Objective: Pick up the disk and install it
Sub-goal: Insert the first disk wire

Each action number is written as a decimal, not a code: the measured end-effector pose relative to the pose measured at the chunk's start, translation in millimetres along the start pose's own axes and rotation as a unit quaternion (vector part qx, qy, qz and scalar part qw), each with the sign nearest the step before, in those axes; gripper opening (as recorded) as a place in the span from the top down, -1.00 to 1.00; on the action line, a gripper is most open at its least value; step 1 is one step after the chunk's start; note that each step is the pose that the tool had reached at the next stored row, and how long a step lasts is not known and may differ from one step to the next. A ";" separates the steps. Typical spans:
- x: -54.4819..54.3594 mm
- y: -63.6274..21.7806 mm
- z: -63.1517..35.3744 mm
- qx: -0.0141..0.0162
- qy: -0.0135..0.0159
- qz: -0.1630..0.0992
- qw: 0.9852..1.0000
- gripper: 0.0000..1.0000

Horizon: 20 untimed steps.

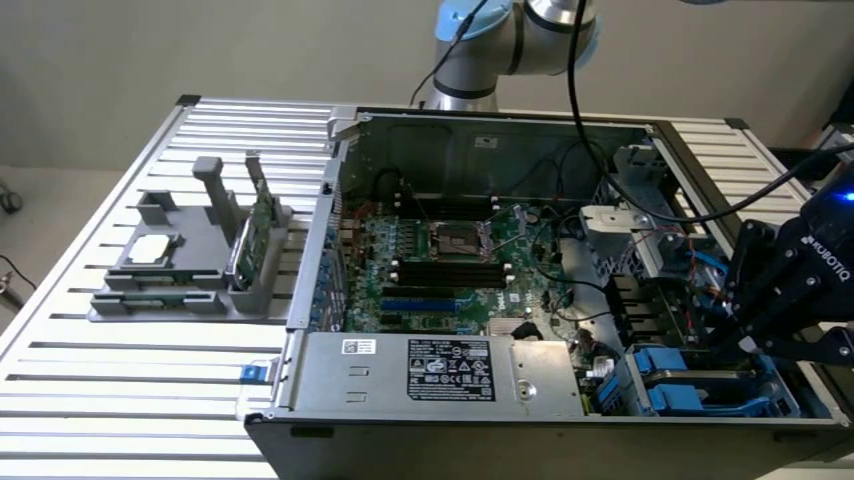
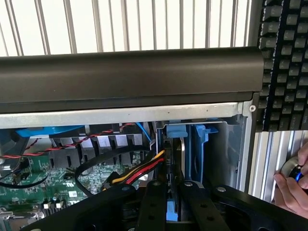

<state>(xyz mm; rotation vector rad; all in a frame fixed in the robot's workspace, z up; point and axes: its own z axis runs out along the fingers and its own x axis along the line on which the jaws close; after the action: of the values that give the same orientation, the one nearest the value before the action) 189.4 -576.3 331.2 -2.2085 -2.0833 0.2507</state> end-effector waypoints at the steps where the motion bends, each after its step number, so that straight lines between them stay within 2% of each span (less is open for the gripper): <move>1: 0.0 0.0 0.0 0.000 0.000 0.000 1.000 0.67; 3: 0.1 0.3 1.1 0.000 0.001 0.000 1.000 0.65; 4: 0.1 0.3 0.8 0.000 0.001 0.000 1.000 0.65; 5: 0.1 0.1 0.4 0.000 0.000 0.000 1.000 0.51; 7: -0.1 -0.2 -1.1 0.000 0.000 0.000 1.000 0.51; 15: -1.6 -5.5 -29.7 0.000 0.000 0.000 1.000 0.51; 20: -2.2 -9.2 -38.2 0.000 0.000 0.000 1.000 0.51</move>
<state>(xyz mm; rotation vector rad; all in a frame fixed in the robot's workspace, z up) 187.3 -576.2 370.5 -2.2084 -2.0834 0.2508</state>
